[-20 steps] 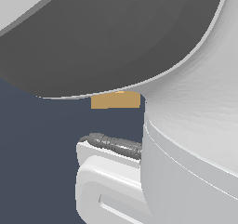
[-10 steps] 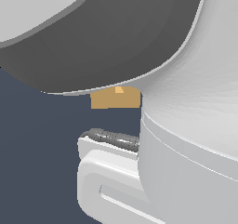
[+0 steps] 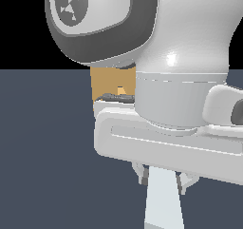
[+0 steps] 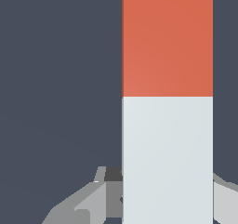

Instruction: Insert the peg into the horizontal hole in a box.

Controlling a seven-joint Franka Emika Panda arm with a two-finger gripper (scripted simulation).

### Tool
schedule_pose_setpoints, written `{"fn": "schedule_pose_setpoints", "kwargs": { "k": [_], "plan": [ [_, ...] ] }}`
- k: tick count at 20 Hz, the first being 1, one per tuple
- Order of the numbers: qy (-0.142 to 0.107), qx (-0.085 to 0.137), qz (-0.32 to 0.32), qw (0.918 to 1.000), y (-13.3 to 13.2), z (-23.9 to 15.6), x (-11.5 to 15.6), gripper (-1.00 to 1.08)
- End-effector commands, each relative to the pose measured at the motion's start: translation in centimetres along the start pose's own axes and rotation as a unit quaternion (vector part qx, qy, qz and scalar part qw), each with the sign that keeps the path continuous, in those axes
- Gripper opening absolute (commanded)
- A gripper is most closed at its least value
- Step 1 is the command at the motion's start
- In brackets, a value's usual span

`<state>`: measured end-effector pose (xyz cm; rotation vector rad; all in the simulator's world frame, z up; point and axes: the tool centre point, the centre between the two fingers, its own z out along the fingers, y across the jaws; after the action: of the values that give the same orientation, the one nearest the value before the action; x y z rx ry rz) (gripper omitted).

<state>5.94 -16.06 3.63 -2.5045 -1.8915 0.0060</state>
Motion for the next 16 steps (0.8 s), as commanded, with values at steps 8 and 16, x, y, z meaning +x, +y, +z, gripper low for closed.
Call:
{"fn": "schedule_pose_setpoints", "kwargs": {
  "k": [8, 16],
  "plan": [
    [0.0, -0.003, -0.107, 0.9942, -5.5, -3.6, 13.5, -1.0],
    [0.0, -0.003, -0.166, 0.9861, -9.8, -5.6, 20.4, -1.0]
  ]
}}
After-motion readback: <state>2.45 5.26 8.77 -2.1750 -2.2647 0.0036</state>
